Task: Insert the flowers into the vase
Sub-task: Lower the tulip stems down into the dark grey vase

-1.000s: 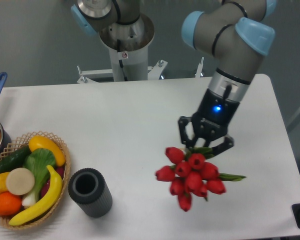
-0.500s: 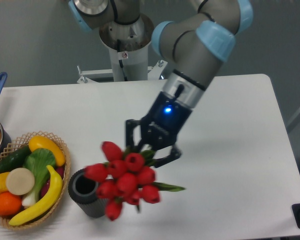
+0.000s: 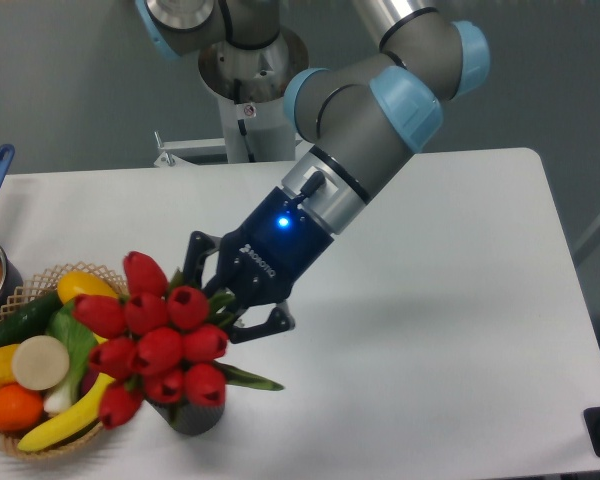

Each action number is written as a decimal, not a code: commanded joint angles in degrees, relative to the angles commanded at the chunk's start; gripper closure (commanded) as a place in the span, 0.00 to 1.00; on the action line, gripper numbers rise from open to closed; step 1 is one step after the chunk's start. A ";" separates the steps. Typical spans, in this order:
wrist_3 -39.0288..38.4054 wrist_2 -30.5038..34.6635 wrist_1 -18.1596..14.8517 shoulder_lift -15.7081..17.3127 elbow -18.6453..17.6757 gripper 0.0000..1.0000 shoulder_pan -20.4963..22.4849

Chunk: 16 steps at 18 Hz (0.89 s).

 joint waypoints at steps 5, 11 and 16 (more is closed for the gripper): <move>0.09 -7.82 0.35 -2.72 1.23 1.00 0.00; 6.06 -15.04 0.62 -6.50 2.29 1.00 -0.35; 6.24 -16.80 0.62 -8.44 4.66 1.00 -0.35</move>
